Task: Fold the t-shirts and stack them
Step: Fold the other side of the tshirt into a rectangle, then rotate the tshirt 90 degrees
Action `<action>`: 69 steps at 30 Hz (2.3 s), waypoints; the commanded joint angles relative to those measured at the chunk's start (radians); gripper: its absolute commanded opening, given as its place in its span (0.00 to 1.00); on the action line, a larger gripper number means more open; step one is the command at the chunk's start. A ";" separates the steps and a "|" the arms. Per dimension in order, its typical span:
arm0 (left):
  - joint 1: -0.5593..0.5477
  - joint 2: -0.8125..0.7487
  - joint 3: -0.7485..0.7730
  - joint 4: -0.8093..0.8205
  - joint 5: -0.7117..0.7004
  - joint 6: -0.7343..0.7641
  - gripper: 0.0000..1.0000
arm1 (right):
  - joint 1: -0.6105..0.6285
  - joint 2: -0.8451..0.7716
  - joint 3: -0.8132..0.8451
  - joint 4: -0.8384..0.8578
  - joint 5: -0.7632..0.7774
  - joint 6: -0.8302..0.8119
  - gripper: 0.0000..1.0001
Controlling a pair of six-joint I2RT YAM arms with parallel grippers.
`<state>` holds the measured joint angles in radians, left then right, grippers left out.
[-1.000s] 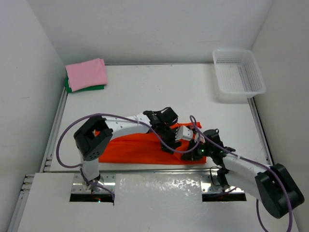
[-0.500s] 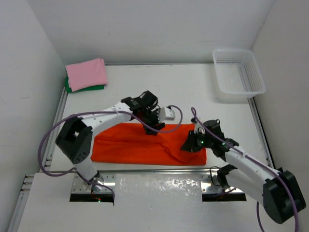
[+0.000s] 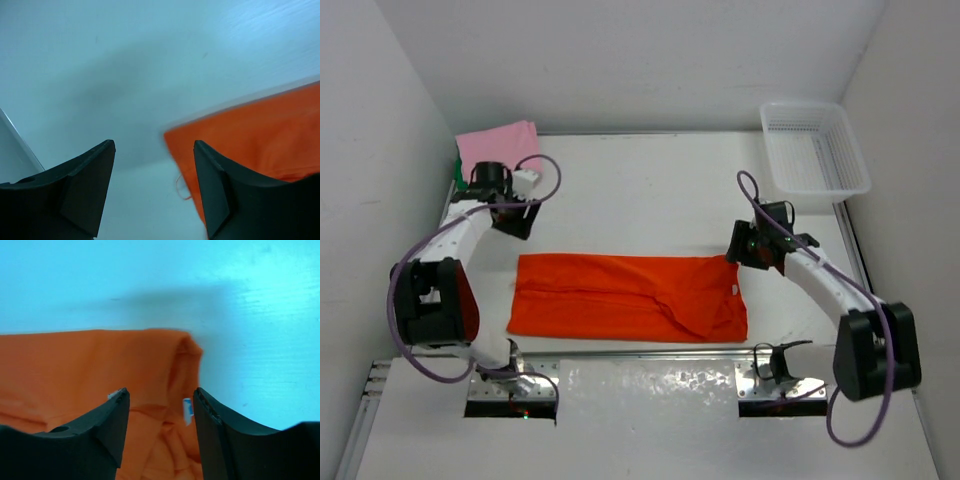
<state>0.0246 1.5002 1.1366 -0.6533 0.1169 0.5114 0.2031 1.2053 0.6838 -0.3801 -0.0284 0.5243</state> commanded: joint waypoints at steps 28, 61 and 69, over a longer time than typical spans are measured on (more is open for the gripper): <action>0.219 0.040 -0.272 0.012 0.249 0.157 0.75 | -0.024 1.428 1.516 -0.109 -0.094 -0.179 0.42; 0.187 0.218 -0.044 0.121 0.198 0.101 0.73 | -0.048 1.036 0.983 -0.005 0.189 0.120 0.41; 0.004 0.244 -0.188 0.124 0.188 0.168 0.71 | -0.073 1.261 1.094 0.078 0.059 0.177 0.14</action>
<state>0.1467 1.7374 1.0069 -0.5201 0.2951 0.6292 0.1383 2.3405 1.7477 -0.3183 0.0948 0.6754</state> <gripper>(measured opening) 0.713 0.144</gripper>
